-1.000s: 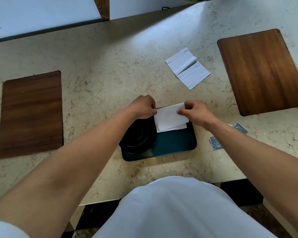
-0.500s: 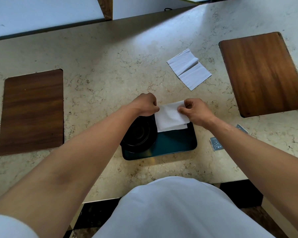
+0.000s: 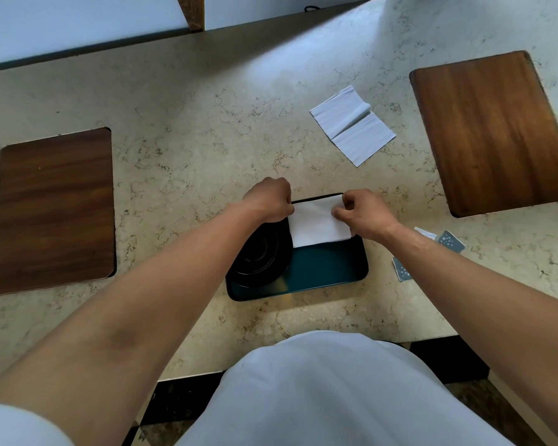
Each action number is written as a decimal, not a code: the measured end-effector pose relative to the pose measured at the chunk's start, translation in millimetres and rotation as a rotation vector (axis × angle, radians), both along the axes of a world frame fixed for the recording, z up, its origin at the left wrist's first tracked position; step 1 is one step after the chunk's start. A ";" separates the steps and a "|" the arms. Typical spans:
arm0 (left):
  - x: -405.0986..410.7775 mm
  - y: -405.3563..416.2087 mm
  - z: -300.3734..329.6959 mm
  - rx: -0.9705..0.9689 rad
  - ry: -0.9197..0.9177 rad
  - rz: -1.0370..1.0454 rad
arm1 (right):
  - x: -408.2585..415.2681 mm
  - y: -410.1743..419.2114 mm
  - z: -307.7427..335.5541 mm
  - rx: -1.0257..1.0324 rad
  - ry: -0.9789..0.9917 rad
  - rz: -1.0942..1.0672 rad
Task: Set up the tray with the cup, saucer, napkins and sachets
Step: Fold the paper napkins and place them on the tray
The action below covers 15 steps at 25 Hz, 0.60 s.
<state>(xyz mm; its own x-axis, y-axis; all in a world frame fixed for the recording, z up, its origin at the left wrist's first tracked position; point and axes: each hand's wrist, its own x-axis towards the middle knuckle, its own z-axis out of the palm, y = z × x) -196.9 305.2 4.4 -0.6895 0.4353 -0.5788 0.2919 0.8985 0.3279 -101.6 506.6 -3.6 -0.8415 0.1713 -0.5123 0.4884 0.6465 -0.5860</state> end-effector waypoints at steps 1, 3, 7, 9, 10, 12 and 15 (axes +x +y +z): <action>-0.3 0.3 -0.5 -0.002 0.006 -0.012 | -0.4 0.8 0.1 0.012 0.000 0.000; -0.7 1.3 -1.4 -0.012 0.024 -0.027 | -0.2 1.3 0.8 0.058 -0.007 0.024; 1.1 3.6 -2.5 -0.039 0.064 -0.063 | 0.4 0.6 4.6 0.162 -0.017 0.122; 1.1 4.1 -3.4 -0.064 0.085 -0.088 | -1.3 -0.6 7.5 0.249 -0.027 0.168; 1.1 4.2 -4.2 -0.077 0.100 -0.099 | -2.5 -0.8 9.0 0.302 -0.029 0.180; 1.4 4.4 -5.8 -0.093 0.132 -0.103 | -4.3 0.4 12.7 0.404 -0.019 0.177; 2.2 3.9 -7.2 -0.106 0.170 -0.075 | -3.9 1.6 16.1 0.484 -0.014 0.170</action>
<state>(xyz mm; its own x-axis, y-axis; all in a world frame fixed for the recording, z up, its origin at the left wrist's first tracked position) -194.8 309.1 -2.8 -0.7490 0.4319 -0.5025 0.4021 0.8990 0.1734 -105.5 508.1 12.5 -0.8715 0.2534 -0.4199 0.3590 0.9129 -0.1941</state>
